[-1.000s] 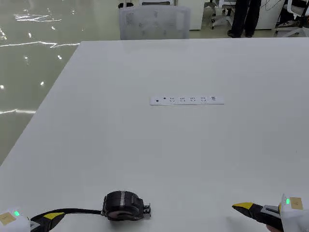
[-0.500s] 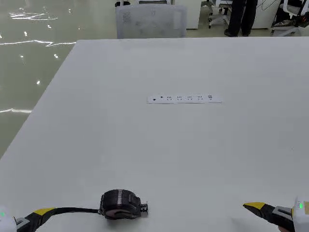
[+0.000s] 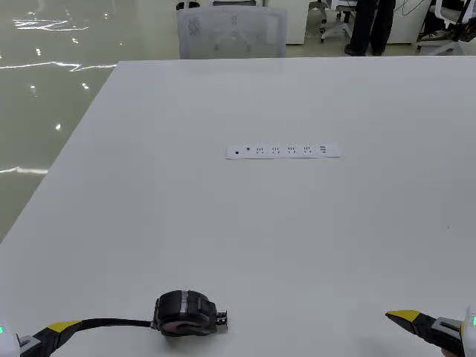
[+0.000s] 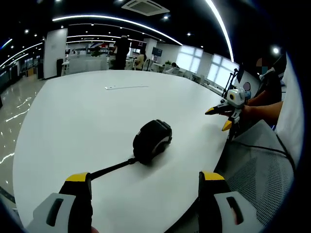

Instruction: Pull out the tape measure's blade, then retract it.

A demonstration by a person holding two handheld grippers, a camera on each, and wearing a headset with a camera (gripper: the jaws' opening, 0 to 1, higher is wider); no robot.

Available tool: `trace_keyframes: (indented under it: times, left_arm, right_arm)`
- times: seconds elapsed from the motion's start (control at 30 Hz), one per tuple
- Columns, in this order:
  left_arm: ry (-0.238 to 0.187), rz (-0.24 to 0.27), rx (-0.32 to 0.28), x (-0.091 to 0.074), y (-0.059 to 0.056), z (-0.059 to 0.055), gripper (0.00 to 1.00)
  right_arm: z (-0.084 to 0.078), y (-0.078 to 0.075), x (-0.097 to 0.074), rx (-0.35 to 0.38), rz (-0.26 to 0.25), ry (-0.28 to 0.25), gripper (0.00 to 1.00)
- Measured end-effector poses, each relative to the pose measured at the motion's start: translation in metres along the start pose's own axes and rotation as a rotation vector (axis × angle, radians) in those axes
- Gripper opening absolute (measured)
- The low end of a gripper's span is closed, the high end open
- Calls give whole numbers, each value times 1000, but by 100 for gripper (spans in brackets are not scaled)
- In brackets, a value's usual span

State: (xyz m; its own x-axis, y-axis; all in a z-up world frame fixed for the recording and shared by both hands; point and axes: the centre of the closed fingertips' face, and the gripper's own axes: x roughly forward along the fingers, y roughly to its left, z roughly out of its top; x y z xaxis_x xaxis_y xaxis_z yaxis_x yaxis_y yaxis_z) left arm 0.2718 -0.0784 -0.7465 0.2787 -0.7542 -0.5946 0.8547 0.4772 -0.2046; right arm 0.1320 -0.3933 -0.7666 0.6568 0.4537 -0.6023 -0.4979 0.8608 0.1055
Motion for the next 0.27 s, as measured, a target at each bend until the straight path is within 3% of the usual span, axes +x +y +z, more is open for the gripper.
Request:
trace_keyframes:
  times: [0.27]
  left_arm:
    - [1,-12,-6,0,-5,1,88]
  right_arm:
    - [-1,0,0,6,2,3,78]
